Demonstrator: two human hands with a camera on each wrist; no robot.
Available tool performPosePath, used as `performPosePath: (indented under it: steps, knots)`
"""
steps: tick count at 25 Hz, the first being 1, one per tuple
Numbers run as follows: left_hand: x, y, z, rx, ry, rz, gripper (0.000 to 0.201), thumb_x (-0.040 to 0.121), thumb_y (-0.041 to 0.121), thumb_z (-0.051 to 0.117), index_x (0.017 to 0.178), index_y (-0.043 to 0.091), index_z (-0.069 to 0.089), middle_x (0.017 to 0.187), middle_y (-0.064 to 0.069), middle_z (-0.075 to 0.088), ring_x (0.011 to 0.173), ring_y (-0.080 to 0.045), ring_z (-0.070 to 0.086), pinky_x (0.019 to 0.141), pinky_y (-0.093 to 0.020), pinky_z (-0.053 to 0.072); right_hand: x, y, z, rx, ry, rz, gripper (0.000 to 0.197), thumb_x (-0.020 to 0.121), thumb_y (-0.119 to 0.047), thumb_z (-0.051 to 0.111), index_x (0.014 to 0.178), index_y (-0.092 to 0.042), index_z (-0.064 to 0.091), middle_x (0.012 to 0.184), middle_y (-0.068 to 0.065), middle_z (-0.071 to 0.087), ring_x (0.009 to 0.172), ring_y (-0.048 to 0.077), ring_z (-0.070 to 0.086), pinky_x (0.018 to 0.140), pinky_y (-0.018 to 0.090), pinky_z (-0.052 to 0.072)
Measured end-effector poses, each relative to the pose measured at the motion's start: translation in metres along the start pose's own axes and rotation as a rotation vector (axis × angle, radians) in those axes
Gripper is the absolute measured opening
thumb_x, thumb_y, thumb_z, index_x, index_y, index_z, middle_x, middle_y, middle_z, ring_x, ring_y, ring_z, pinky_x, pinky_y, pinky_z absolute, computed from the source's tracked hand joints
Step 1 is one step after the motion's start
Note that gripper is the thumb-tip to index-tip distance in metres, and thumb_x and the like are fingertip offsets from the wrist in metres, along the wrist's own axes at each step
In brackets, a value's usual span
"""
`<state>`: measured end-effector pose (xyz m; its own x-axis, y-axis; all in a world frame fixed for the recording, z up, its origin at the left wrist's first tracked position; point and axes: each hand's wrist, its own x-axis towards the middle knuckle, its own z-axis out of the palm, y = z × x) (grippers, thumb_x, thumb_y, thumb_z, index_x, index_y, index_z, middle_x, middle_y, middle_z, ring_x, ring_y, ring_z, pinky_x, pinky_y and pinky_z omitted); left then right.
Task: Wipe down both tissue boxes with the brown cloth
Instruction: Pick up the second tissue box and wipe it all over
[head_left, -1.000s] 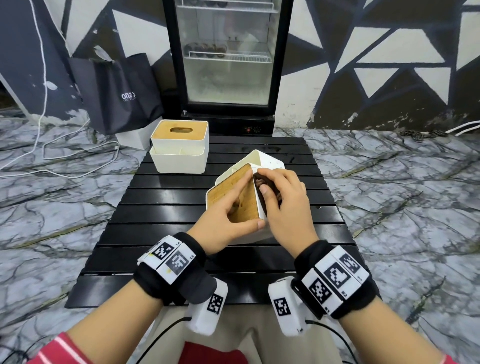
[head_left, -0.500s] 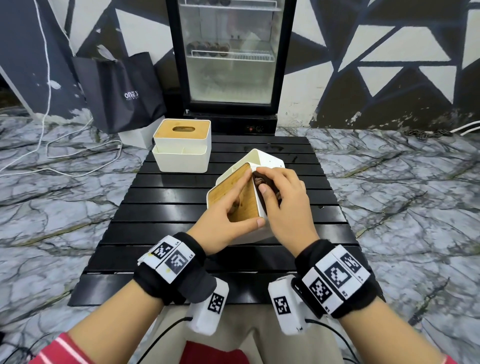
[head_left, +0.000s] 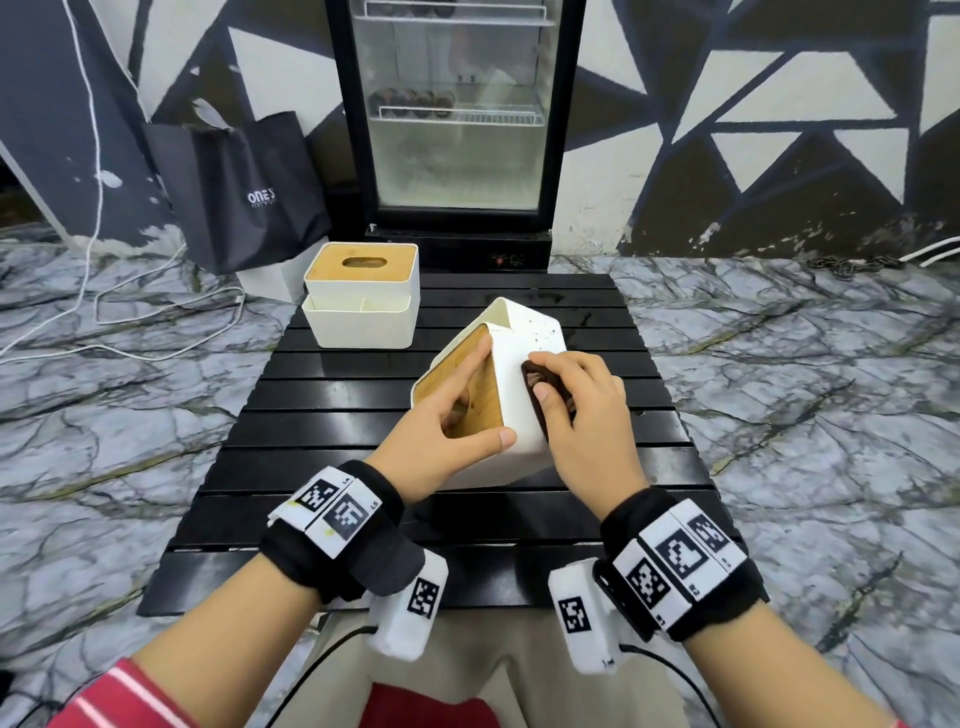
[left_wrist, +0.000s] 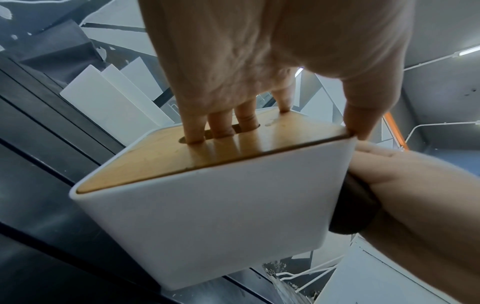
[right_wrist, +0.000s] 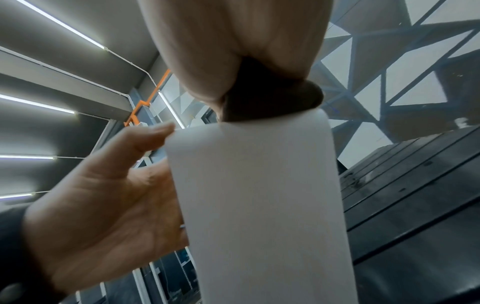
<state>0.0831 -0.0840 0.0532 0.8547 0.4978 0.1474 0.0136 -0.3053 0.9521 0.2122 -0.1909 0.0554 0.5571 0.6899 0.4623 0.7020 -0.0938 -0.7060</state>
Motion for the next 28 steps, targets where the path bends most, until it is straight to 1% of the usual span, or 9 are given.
performPosePath:
  steps: [3, 8, 10, 13, 17, 20, 22, 25, 28]
  knots:
    - [0.0, -0.001, -0.003, -0.006, 0.005, -0.01, 0.084, 0.066, 0.041, 0.069, 0.131, 0.064, 0.021, 0.139, 0.002, 0.045, 0.113, -0.009, 0.053, 0.099, -0.021, 0.044, -0.012, -0.005, 0.004, 0.023, -0.025, -0.068, 0.03, 0.09, -0.019, 0.047, 0.118, -0.022, 0.057, 0.113, -0.008, 0.05, 0.1, 0.016, 0.038, 0.084, 0.013, 0.028]
    - [-0.003, -0.001, -0.005, -0.018, 0.02, -0.009, 0.083, 0.063, 0.042, 0.069, 0.13, 0.062, 0.023, 0.128, -0.004, 0.049, 0.104, -0.013, 0.054, 0.094, -0.018, 0.045, -0.013, 0.014, -0.009, -0.004, -0.006, -0.027, 0.029, 0.09, -0.02, 0.047, 0.117, -0.022, 0.059, 0.109, -0.011, 0.048, 0.099, 0.017, 0.04, 0.086, -0.001, 0.022]
    - [-0.002, 0.0, -0.003, -0.011, 0.006, -0.012, 0.083, 0.063, 0.044, 0.068, 0.129, 0.065, 0.022, 0.122, -0.001, 0.051, 0.099, -0.013, 0.054, 0.094, -0.019, 0.045, -0.004, 0.013, -0.007, -0.016, -0.012, 0.018, 0.028, 0.091, -0.015, 0.049, 0.117, -0.022, 0.058, 0.109, -0.009, 0.048, 0.099, 0.019, 0.039, 0.082, 0.001, 0.023]
    - [0.0, -0.001, -0.003, 0.007, 0.005, -0.011, 0.082, 0.064, 0.045, 0.069, 0.127, 0.07, 0.022, 0.136, 0.003, 0.047, 0.112, -0.019, 0.054, 0.102, -0.03, 0.044, -0.004, -0.002, 0.002, -0.003, 0.0, -0.032, 0.031, 0.089, -0.019, 0.046, 0.117, -0.022, 0.058, 0.11, -0.007, 0.049, 0.098, 0.019, 0.038, 0.084, 0.015, 0.026]
    - [-0.001, -0.002, -0.004, 0.001, 0.018, -0.013, 0.08, 0.063, 0.044, 0.069, 0.123, 0.073, 0.025, 0.131, 0.004, 0.049, 0.101, -0.012, 0.054, 0.092, -0.023, 0.046, -0.018, -0.001, 0.0, 0.021, -0.019, -0.1, 0.032, 0.088, -0.022, 0.045, 0.117, -0.023, 0.058, 0.11, -0.014, 0.046, 0.1, 0.014, 0.038, 0.089, 0.006, 0.026]
    - [-0.002, -0.001, -0.002, 0.045, 0.02, -0.012, 0.082, 0.062, 0.047, 0.068, 0.126, 0.071, 0.024, 0.12, 0.009, 0.051, 0.099, -0.007, 0.052, 0.092, -0.02, 0.043, -0.006, 0.002, -0.003, -0.008, 0.003, -0.058, 0.03, 0.089, -0.02, 0.046, 0.117, -0.022, 0.058, 0.11, -0.01, 0.048, 0.099, 0.019, 0.04, 0.081, 0.006, 0.024]
    - [-0.001, 0.0, 0.001, 0.088, 0.007, -0.005, 0.083, 0.061, 0.049, 0.067, 0.128, 0.07, 0.023, 0.129, 0.013, 0.047, 0.104, -0.004, 0.05, 0.096, -0.019, 0.042, 0.003, -0.005, 0.0, -0.021, 0.013, -0.022, 0.029, 0.091, -0.015, 0.047, 0.118, -0.02, 0.057, 0.111, -0.006, 0.05, 0.097, 0.02, 0.038, 0.078, 0.011, 0.022]
    - [-0.002, 0.0, -0.001, 0.096, 0.009, -0.002, 0.083, 0.062, 0.048, 0.067, 0.128, 0.071, 0.021, 0.137, 0.013, 0.043, 0.111, -0.006, 0.05, 0.097, -0.021, 0.042, 0.0, -0.015, 0.005, -0.017, 0.005, -0.081, 0.031, 0.091, -0.016, 0.045, 0.12, -0.021, 0.055, 0.109, -0.013, 0.043, 0.096, 0.017, 0.036, 0.078, 0.01, 0.023]
    - [-0.004, 0.0, -0.002, 0.093, 0.005, 0.015, 0.085, 0.063, 0.046, 0.067, 0.133, 0.064, 0.023, 0.14, 0.015, 0.041, 0.106, 0.004, 0.048, 0.093, -0.012, 0.039, -0.007, -0.007, 0.001, -0.007, -0.002, -0.121, 0.033, 0.089, -0.02, 0.045, 0.119, -0.022, 0.056, 0.11, -0.012, 0.046, 0.098, 0.017, 0.039, 0.081, 0.009, 0.026]
